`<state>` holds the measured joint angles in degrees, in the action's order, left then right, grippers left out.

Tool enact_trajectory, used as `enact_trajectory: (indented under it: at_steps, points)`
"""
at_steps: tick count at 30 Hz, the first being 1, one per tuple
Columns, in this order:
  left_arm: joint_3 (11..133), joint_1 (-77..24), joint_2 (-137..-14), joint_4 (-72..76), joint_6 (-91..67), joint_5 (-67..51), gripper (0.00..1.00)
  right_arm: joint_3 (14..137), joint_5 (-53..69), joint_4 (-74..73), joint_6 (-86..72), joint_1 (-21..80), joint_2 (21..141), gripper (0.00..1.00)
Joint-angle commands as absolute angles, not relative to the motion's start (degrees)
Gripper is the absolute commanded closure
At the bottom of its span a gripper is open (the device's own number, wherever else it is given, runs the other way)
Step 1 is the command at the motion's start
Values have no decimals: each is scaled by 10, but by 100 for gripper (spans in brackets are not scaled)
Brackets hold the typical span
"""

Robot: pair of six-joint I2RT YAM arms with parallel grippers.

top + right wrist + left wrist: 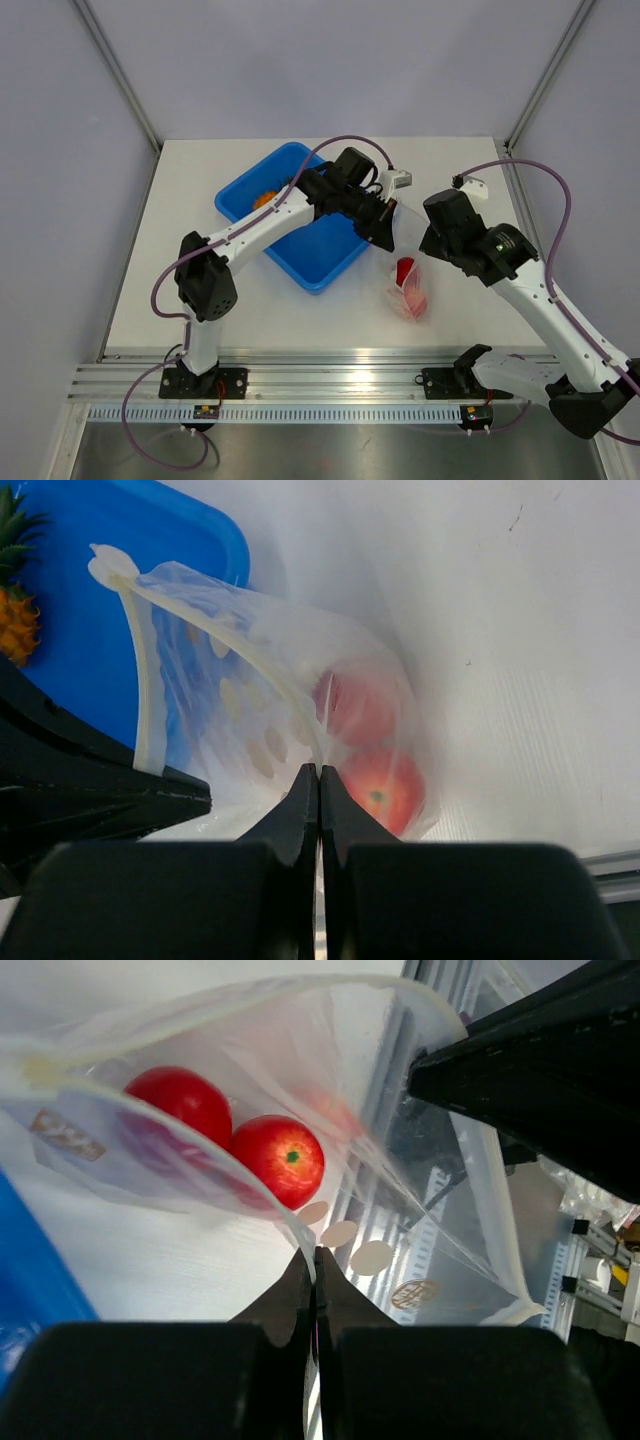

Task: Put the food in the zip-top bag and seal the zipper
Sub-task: Adjust the zipper food storage bag at the center of the board, then pick up the fake fruit from the bin.

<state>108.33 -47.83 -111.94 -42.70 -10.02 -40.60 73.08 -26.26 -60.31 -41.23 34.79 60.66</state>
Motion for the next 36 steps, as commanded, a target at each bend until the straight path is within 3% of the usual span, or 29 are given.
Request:
enact_trajectory:
  at_steps: [1, 3, 6, 7, 10, 21, 26, 31, 32, 36]
  points:
    - [1119, -448, -1132, -430, -56, -439, 100, 732, -294, -572, -431, 352, 615, 100]
    - [1119, -438, -1130, -484, -35, -395, 97, 725, -288, -562, -424, 352, 618, 100]
    - [1082, -431, -1106, -489, -14, -360, 61, 717, -280, -541, -419, 352, 612, 100]
    - [1078, -431, -1097, -492, -8, -357, 37, 717, -277, -534, -419, 352, 611, 100]
    - [1080, -431, -1092, -515, -6, -324, 23, 719, -266, -526, -418, 352, 618, 100]
    - [1028, -370, -956, -529, -8, -186, 18, 719, -236, -510, -407, 351, 618, 100]
    - [1021, -305, -951, -513, -48, -127, 23, 717, -224, -499, -399, 351, 621, 100]
    - [1081, -282, -1067, -540, -71, 114, 16, 713, -207, -483, -396, 351, 616, 100]
    - [1140, -280, -1098, -556, -72, 139, 8, 710, -204, -482, -395, 352, 616, 100]
    - [1232, -278, -1196, -574, -54, 202, 7, 703, -200, -475, -393, 351, 620, 100]
